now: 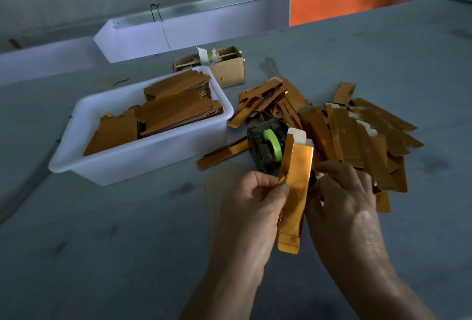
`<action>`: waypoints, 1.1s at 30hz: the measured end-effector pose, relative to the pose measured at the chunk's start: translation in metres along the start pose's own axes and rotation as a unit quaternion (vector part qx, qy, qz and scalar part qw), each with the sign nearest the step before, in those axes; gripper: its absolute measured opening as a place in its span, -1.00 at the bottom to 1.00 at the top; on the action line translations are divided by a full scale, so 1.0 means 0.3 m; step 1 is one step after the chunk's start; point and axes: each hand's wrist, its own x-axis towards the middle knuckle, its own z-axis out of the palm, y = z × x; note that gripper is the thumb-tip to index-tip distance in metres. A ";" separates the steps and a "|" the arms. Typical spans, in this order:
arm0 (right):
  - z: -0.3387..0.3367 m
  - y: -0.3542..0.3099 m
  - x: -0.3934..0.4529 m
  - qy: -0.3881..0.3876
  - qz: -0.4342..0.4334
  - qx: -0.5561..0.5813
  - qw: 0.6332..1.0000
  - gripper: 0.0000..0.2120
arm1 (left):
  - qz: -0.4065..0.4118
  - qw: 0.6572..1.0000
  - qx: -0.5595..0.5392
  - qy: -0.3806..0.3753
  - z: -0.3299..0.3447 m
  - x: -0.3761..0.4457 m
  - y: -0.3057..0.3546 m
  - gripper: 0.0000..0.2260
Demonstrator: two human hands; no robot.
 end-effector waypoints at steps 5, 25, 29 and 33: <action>-0.104 0.006 0.020 0.030 -0.007 0.144 0.989 -0.96 | -0.006 1.000 0.017 0.000 0.001 0.006 0.017 -0.95; -0.153 -0.022 0.029 -0.157 -0.057 0.264 0.950 -0.80 | -0.027 0.997 -0.054 -0.049 -0.021 -0.032 0.025 -0.95; -0.154 -0.029 0.029 -0.135 -0.038 0.244 0.960 -0.74 | -0.022 0.996 -0.060 -0.063 -0.024 -0.037 0.030 -0.95; -0.156 -0.036 0.030 -0.132 -0.035 0.228 0.964 -0.74 | -0.028 0.995 -0.048 -0.080 -0.033 -0.039 0.031 -0.94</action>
